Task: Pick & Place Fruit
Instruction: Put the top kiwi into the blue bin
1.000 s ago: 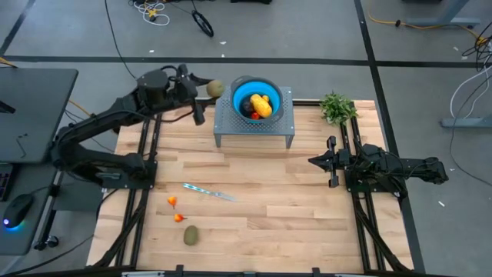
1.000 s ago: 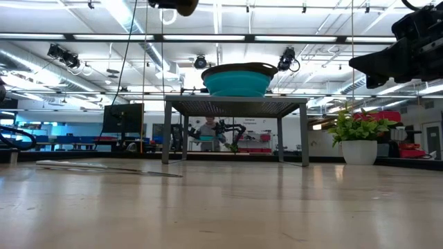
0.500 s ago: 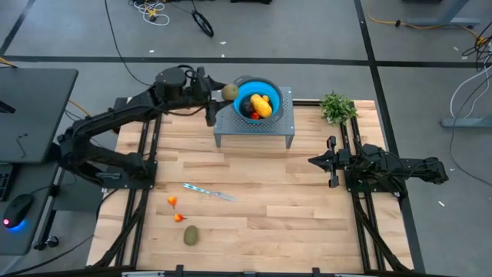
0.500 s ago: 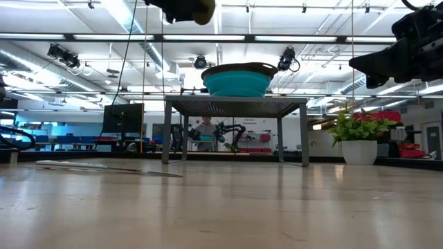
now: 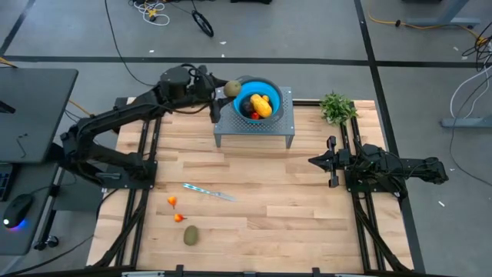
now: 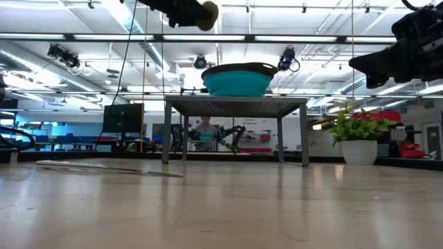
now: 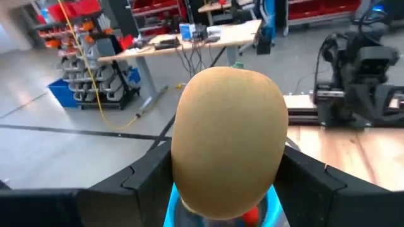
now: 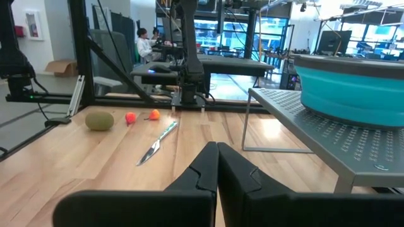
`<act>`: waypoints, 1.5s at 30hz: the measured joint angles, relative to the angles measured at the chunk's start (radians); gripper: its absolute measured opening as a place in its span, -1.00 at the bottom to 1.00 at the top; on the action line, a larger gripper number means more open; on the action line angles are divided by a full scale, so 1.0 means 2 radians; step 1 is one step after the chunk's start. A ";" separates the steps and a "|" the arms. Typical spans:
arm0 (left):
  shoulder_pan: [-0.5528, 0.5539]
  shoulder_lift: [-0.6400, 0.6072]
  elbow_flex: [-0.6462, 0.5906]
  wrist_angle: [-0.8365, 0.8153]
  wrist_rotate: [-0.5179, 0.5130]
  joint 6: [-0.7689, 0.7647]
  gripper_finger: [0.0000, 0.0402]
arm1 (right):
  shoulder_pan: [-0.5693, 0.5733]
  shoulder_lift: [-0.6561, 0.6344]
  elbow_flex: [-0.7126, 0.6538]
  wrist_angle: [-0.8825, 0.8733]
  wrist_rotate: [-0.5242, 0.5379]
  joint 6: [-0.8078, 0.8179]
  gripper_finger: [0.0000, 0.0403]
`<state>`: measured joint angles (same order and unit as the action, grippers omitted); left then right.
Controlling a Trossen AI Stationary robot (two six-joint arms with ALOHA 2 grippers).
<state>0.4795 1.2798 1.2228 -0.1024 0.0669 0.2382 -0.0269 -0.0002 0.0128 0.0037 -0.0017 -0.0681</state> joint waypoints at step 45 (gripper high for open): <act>0.049 0.065 0.000 0.062 0.040 -0.052 0.21 | 0.000 0.000 0.000 0.000 0.000 0.000 -0.97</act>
<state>0.5777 1.4094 1.2236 0.0219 0.1468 0.1335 -0.0269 -0.0002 0.0128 0.0036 -0.0021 -0.0681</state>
